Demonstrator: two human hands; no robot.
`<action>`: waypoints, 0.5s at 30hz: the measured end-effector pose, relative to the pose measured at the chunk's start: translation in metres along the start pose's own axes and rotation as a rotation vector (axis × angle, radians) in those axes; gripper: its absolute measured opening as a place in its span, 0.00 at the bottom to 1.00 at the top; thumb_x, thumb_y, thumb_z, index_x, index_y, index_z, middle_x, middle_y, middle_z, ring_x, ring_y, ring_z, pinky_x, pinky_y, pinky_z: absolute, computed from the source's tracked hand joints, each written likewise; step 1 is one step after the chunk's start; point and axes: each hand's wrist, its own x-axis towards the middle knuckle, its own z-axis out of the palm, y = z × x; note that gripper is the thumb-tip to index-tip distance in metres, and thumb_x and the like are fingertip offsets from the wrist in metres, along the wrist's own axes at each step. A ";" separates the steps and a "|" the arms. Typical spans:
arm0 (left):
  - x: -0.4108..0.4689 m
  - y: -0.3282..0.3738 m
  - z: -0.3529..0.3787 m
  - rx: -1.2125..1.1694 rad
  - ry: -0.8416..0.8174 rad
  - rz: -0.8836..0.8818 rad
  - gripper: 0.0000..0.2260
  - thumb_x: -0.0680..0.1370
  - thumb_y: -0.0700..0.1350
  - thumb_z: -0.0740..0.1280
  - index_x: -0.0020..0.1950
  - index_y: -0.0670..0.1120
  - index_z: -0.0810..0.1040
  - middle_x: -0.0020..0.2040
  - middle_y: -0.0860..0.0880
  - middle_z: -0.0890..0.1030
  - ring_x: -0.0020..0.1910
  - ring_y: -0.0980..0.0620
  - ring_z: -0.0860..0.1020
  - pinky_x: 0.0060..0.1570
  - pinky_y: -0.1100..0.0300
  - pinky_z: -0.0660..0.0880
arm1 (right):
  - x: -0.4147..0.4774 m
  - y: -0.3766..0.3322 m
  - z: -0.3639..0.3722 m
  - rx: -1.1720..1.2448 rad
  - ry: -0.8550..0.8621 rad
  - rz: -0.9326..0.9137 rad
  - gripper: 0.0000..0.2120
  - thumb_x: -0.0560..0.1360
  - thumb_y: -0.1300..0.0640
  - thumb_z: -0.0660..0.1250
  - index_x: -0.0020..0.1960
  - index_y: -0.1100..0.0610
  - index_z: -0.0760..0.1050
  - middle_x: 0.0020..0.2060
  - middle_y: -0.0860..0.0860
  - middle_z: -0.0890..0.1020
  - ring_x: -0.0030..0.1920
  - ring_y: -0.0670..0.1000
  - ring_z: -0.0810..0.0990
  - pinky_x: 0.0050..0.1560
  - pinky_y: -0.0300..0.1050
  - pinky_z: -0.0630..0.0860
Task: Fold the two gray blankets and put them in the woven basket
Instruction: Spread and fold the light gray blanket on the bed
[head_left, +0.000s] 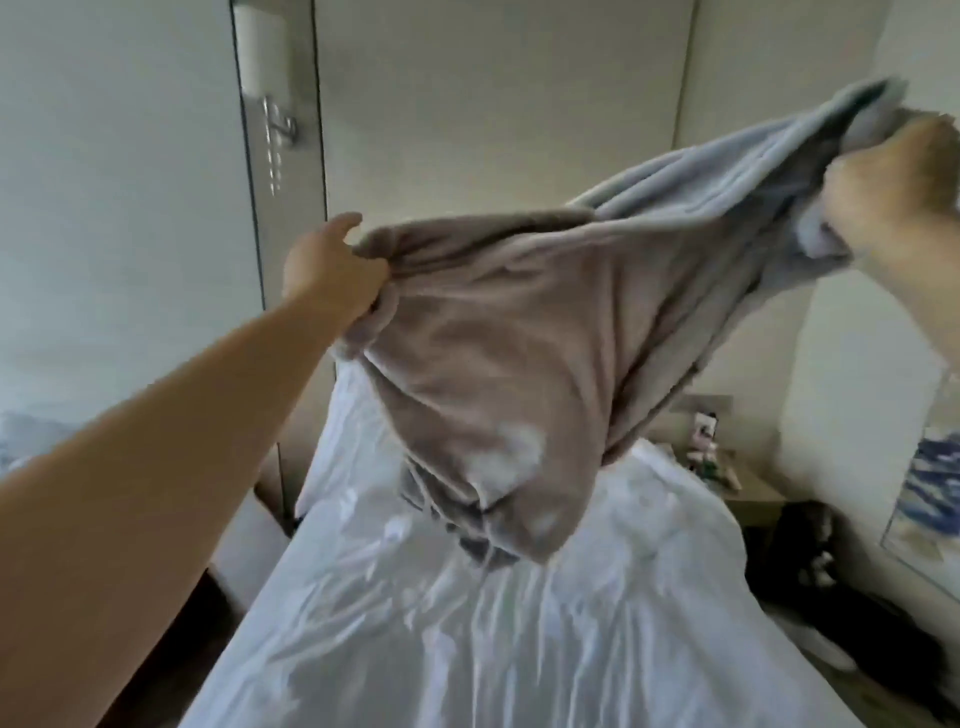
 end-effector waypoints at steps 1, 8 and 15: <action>0.016 0.010 -0.017 0.064 0.060 0.075 0.12 0.70 0.44 0.67 0.53 0.53 0.80 0.44 0.50 0.80 0.50 0.45 0.79 0.45 0.61 0.70 | 0.017 -0.008 -0.015 -0.005 0.027 -0.022 0.12 0.72 0.60 0.59 0.48 0.64 0.78 0.43 0.62 0.84 0.53 0.63 0.81 0.45 0.50 0.79; 0.013 -0.008 -0.032 0.132 0.032 0.131 0.12 0.72 0.47 0.71 0.55 0.51 0.82 0.47 0.48 0.83 0.46 0.46 0.79 0.42 0.61 0.67 | -0.026 0.028 -0.023 -0.109 -0.204 -0.112 0.08 0.74 0.64 0.63 0.50 0.62 0.80 0.51 0.65 0.81 0.55 0.65 0.78 0.49 0.50 0.71; -0.077 -0.103 0.014 0.157 -0.246 -0.115 0.12 0.70 0.42 0.72 0.53 0.51 0.82 0.41 0.51 0.80 0.43 0.49 0.76 0.45 0.62 0.69 | -0.161 0.128 0.023 -0.286 -0.659 -0.010 0.13 0.75 0.68 0.57 0.36 0.57 0.73 0.37 0.56 0.75 0.43 0.56 0.75 0.38 0.45 0.67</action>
